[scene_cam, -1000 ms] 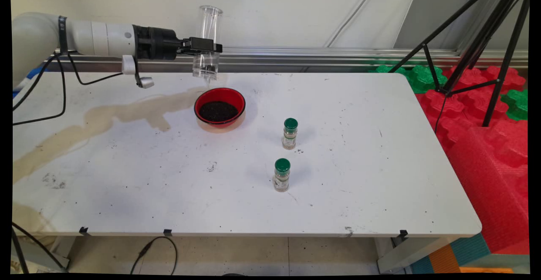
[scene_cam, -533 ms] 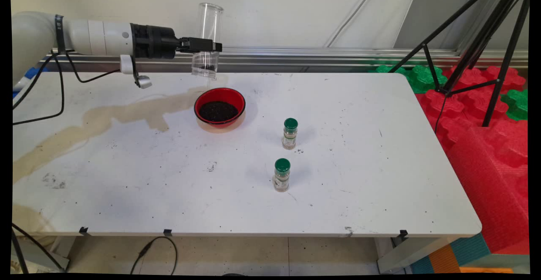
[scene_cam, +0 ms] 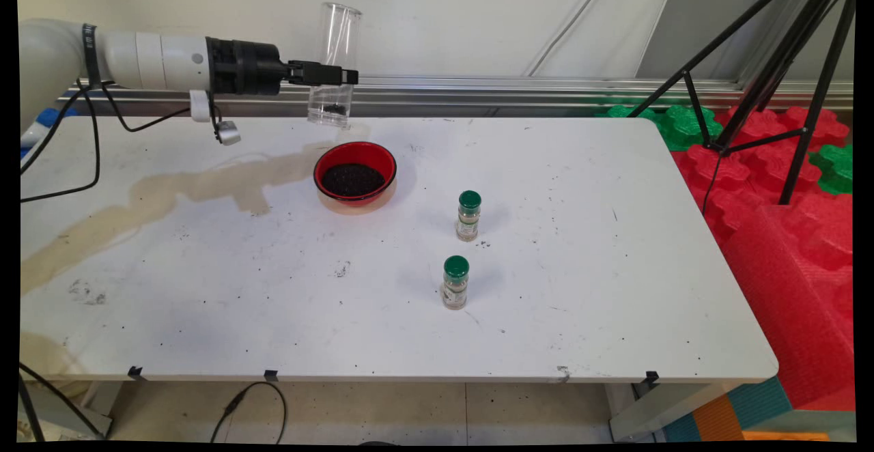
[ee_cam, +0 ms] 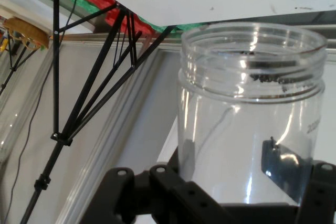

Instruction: Pour the black seasoning powder in the red bowl

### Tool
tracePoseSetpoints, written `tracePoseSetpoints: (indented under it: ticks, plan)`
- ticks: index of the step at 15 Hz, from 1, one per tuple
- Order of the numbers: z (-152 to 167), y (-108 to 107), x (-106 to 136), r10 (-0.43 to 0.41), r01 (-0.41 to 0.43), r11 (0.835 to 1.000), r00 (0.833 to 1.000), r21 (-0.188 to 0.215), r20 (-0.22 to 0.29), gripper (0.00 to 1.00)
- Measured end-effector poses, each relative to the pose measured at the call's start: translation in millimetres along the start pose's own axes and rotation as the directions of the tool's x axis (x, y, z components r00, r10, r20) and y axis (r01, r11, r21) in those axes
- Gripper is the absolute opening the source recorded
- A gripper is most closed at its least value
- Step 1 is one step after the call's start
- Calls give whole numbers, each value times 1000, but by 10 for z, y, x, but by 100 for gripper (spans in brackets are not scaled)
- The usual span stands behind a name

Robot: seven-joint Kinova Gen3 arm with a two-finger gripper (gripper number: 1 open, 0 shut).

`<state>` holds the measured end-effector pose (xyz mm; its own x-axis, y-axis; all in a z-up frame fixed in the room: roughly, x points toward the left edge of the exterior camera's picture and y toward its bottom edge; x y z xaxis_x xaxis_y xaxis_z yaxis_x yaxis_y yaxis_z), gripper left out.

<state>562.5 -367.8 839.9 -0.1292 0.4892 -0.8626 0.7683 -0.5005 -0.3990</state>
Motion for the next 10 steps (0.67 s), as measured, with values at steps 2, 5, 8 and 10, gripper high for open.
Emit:
tracePoseSetpoints:
  ticks: [2,5,8,10]
  plan:
    - [-13,-16,5,14,-14,1000,1000,6,1,0]
    - [-23,-33,6,33,-33,999,999,12,4,0]
    - [-30,-48,11,52,-52,998,999,18,5,0]
    - [-31,-54,17,60,-60,998,998,21,3,0]
